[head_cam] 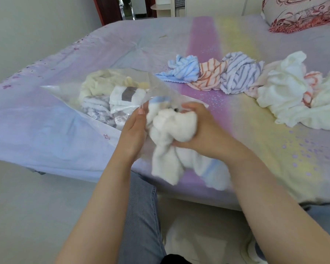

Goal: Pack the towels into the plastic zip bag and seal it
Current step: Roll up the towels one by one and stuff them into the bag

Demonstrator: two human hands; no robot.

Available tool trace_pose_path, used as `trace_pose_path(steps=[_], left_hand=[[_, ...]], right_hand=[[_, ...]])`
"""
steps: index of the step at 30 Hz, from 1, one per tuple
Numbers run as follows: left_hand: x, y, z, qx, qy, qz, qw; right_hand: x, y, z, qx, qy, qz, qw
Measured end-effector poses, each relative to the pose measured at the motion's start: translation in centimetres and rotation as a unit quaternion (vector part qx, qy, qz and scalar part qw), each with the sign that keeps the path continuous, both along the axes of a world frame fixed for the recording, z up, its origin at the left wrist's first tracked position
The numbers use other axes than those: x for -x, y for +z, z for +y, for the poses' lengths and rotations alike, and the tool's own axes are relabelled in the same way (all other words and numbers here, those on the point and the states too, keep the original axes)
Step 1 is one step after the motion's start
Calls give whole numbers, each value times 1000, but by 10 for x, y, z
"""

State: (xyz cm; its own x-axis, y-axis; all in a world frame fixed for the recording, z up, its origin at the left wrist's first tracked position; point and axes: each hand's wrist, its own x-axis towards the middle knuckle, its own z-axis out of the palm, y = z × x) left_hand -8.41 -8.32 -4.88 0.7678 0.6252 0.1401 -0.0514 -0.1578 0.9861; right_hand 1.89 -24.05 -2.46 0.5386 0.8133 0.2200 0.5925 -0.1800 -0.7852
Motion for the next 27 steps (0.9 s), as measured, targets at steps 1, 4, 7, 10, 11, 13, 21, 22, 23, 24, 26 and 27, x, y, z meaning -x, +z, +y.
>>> trace_pose_path(steps=[1,4,7,10,11,13,21,22,23,24,26,27], left_hand=[[2,1,1,10,2,-4,1000],[10,7,-2,-17,18,9,1000],[14,3,-6,-75,10,41,996],[12,-2,-3,-60,9,34,998],[11,-2,-3,-59,5,31,998],[10,-1,-3,-81,-5,27,996],[7,2,-14,-112,-18,35,993],[8,3,-15,-82,-27,31,996],[9,4,-16,-63,-29,32,997],[10,4,-16,-49,-33,31,998],[13,4,-15,-23,-24,33,999],[14,5,-13,-12,-18,30,999]], right_hand=[[0,-10,19,37,-31,-56,997],[-3,-54,63,195,-10,-121,973],[-9,-84,73,249,31,-89,964],[-7,-74,56,194,98,-67,974],[-7,-71,45,180,117,-23,976],[-8,-70,20,153,120,68,979],[34,-69,12,192,-124,19,973],[35,-63,18,146,-105,92,979],[35,-58,26,86,-99,155,979],[32,-56,36,24,-114,189,975],[24,-54,60,-78,-179,178,965],[20,-56,73,-109,-193,155,963]])
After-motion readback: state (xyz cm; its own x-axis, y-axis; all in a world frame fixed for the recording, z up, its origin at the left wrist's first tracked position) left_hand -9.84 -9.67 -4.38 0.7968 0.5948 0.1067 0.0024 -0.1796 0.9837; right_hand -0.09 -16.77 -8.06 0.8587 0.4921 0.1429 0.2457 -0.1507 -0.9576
